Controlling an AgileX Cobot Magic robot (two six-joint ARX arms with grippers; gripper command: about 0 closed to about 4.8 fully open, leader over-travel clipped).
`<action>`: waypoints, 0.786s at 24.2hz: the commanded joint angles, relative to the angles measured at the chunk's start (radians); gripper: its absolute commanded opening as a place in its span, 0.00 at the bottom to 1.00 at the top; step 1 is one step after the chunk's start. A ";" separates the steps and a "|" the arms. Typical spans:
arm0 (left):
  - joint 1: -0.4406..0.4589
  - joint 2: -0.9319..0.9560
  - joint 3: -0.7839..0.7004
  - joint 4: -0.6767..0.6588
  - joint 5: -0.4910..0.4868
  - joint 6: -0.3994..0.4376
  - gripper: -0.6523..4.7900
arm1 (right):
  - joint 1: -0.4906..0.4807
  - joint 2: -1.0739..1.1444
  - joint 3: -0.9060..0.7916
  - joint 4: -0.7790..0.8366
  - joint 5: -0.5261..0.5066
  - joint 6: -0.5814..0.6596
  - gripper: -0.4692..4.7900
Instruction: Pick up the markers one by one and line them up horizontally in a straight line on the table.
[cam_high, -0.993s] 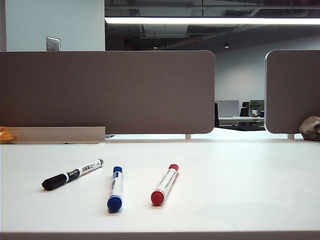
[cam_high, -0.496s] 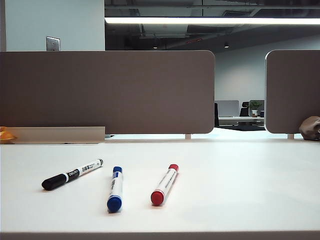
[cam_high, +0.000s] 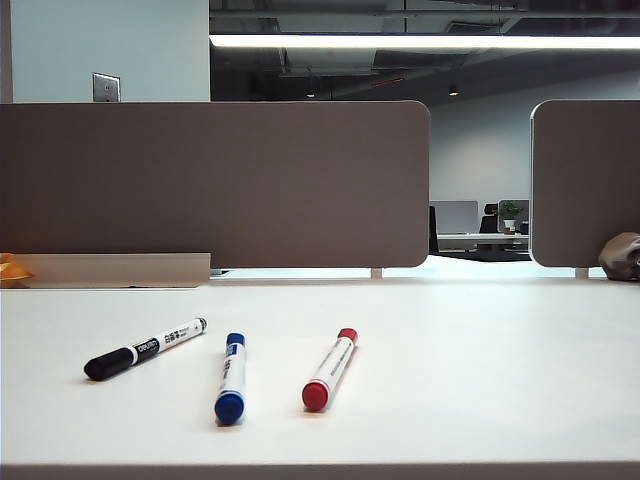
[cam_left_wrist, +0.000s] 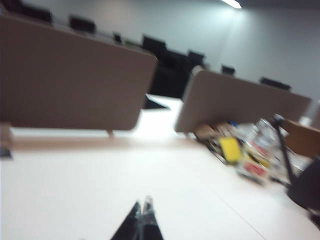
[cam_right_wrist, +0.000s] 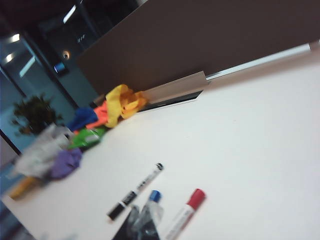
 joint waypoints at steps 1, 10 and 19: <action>0.000 0.002 0.119 -0.129 0.085 0.002 0.11 | -0.001 0.002 0.031 0.186 -0.066 0.191 0.09; 0.000 0.356 0.645 -0.676 -0.022 0.380 0.11 | -0.001 0.222 0.574 -0.579 -0.085 -0.436 0.09; -0.131 0.816 0.750 -0.819 -0.113 0.533 0.11 | 0.170 0.917 1.108 -1.056 -0.066 -0.679 0.09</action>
